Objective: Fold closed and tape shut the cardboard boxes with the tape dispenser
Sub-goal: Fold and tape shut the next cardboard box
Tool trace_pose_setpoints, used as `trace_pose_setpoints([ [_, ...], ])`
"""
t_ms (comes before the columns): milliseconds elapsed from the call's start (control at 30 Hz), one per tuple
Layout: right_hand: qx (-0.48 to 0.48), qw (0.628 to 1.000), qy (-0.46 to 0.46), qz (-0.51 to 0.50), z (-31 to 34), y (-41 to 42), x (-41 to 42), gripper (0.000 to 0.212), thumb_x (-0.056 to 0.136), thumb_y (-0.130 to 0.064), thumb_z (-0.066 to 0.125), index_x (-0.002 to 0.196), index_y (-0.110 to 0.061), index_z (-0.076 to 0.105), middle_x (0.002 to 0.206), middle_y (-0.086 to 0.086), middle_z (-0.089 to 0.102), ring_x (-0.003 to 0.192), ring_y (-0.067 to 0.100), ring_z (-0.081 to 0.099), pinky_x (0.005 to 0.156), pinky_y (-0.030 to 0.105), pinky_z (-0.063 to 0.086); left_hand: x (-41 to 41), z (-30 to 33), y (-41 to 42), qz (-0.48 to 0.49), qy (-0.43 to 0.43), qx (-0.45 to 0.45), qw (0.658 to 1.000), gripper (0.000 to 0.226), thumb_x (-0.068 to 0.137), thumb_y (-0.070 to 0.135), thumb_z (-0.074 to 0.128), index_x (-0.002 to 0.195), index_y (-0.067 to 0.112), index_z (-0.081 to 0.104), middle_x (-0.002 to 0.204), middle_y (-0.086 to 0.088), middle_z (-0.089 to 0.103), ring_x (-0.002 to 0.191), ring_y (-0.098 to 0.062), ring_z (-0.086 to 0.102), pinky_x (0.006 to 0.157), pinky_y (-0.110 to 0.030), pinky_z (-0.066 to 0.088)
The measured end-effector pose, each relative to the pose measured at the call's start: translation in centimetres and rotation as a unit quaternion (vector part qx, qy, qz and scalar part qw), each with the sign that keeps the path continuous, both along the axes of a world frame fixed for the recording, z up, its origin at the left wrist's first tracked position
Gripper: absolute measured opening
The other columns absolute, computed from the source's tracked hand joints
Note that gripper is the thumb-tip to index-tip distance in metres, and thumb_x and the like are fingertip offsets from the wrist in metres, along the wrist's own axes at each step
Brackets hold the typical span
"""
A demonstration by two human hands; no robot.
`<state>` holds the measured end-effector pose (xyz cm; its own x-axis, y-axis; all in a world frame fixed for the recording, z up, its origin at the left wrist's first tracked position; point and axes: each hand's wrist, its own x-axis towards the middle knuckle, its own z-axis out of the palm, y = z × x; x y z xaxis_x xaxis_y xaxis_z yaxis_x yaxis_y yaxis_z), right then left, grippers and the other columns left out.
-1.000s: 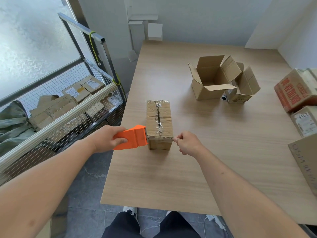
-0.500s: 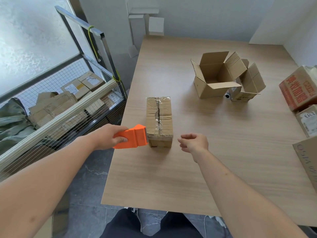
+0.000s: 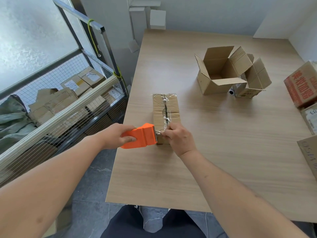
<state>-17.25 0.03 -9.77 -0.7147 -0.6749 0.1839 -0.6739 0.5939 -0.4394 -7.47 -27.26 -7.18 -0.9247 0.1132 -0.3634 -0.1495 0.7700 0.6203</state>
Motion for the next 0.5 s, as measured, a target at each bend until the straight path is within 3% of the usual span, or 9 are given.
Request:
trace_pose_setpoints([
  [100,-0.017,1.0,0.003,-0.013,0.0,-0.2,0.3,0.011,0.083,-0.001,0.075,0.074,-0.007,0.072,0.078,0.009,0.06,0.08,0.033,0.06,0.057,0.039,0.052,0.5,0.2,-0.8,0.006,-0.006,0.022,1.0,0.008,0.098,0.035,0.066,0.094,0.04,0.061,0.084,0.014,0.066,0.081,-0.007,0.063,0.075,-0.034,0.05],
  [167,0.002,1.0,-0.01,-0.016,0.2,-0.4,0.2,0.012,0.084,0.0,0.072,0.074,-0.006,0.071,0.079,0.009,0.06,0.082,0.032,0.059,0.06,0.039,0.052,0.9,0.2,-1.3,0.005,-0.008,0.034,0.999,0.008,0.098,0.037,0.066,0.096,0.043,0.061,0.086,0.017,0.066,0.082,-0.005,0.063,0.074,-0.031,0.05],
  [367,0.03,0.998,-0.033,-0.038,0.4,-0.8,0.1,0.017,0.093,-0.013,0.067,0.078,-0.004,0.071,0.085,0.006,0.061,0.089,0.027,0.056,0.067,0.039,0.049,1.8,-1.1,-1.5,0.01,-0.013,0.027,0.999,0.006,0.098,0.04,0.064,0.098,0.035,0.062,0.084,0.02,0.065,0.078,-0.002,0.062,0.071,-0.031,0.048],
  [500,0.037,0.997,-0.039,-0.057,0.5,-1.0,0.4,0.02,0.094,-0.016,0.068,0.077,-0.005,0.069,0.086,0.005,0.06,0.089,0.026,0.055,0.066,0.037,0.049,1.3,-0.6,-2.2,0.0,-0.036,0.026,0.999,0.018,0.098,0.042,0.064,0.114,0.033,0.064,0.097,0.013,0.069,0.092,-0.008,0.066,0.083,-0.038,0.055],
])
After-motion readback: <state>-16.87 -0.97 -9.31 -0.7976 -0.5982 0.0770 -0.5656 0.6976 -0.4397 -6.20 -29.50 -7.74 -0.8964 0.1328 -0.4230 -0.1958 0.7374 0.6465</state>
